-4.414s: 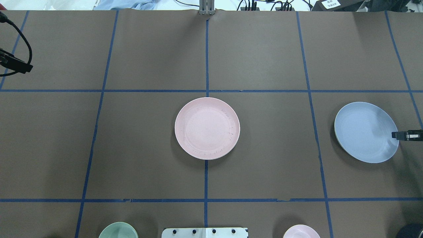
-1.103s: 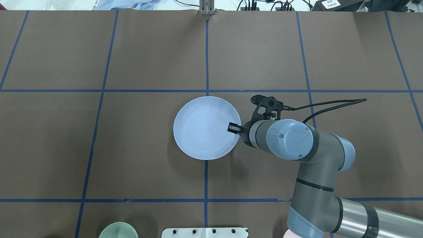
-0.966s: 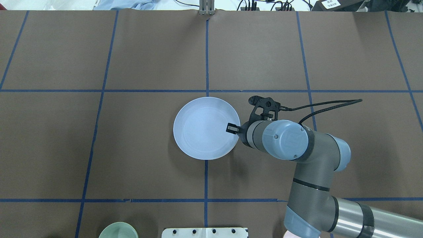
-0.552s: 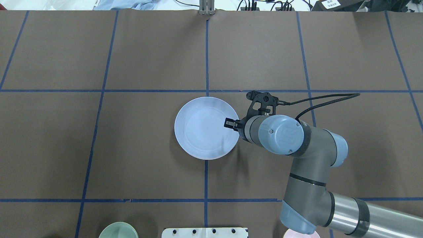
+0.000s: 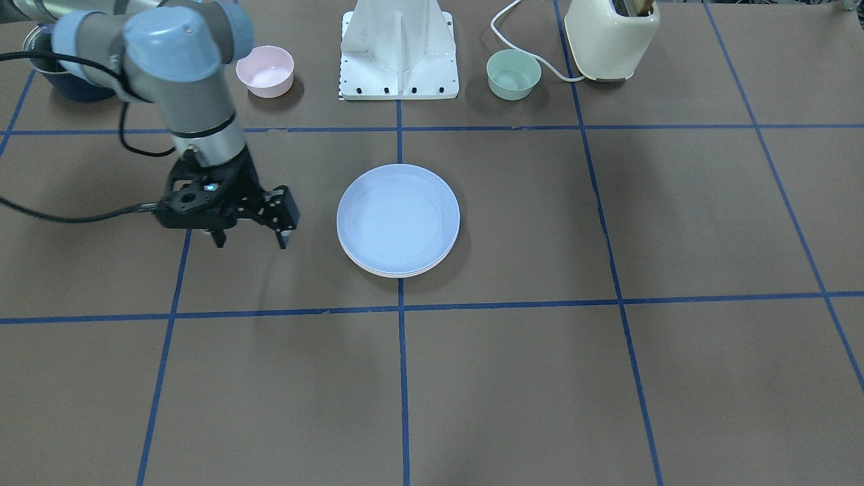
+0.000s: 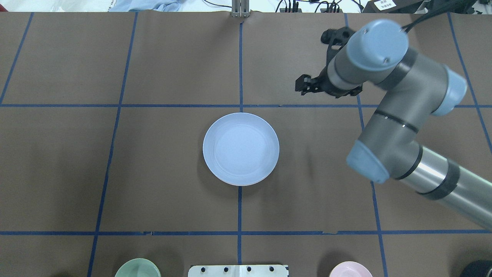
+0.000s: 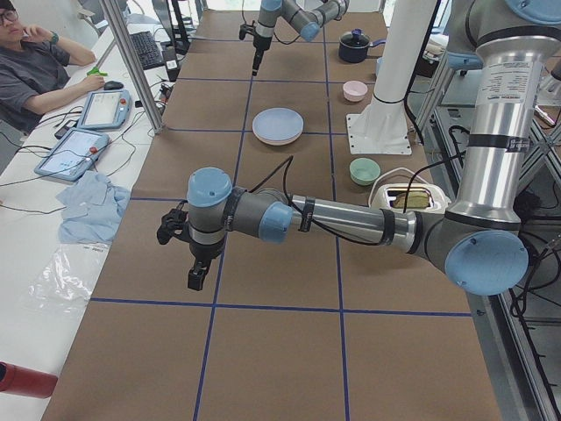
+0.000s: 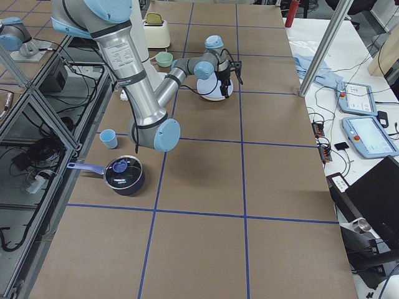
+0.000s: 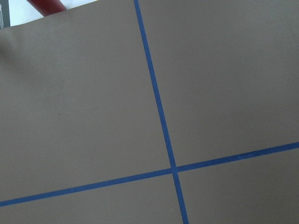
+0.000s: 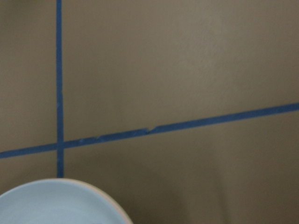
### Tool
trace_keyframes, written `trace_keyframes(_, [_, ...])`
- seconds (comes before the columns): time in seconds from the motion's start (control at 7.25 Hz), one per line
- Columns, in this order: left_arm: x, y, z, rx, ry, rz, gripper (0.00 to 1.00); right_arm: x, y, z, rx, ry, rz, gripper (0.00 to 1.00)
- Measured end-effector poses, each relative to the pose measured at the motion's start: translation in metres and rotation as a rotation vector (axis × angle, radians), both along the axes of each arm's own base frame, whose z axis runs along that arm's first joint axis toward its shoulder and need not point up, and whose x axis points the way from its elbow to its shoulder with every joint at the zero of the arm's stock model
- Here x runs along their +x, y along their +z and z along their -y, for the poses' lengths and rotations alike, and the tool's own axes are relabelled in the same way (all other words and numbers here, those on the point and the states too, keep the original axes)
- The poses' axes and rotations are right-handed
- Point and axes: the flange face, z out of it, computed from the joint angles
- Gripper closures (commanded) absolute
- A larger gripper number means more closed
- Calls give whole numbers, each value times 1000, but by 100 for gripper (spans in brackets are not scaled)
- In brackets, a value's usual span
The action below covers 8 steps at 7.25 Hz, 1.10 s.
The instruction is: Stack three plates with pink and blue
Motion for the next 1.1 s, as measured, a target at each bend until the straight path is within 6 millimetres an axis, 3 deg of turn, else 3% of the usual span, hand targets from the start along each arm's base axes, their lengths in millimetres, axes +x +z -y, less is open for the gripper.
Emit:
trace_keyframes(0.14, [1,9,-5,-24,7,-27,0,66,26,31,27,-83,-58,0])
trace_keyframes(0.28, [5,19,-15,-53,20,-85,0,139,69,49,64,-186,-106,0])
trace_keyframes(0.41, [8,28,-26,-80,28,-132,0,201,118,50,90,-275,-127,0])
trace_keyframes(0.55, [9,36,-35,-96,30,-153,0,251,167,39,89,-326,-130,0])
trace_keyframes(0.69, [9,41,-41,-105,31,-163,0,288,212,19,54,-341,-125,0])
trace_keyframes(0.83, [10,42,-47,-106,33,-170,0,313,256,-7,-7,-339,-120,0])
trace_keyframes(1.1, [10,43,-52,-98,37,-165,0,342,316,-51,-116,-312,-121,0])
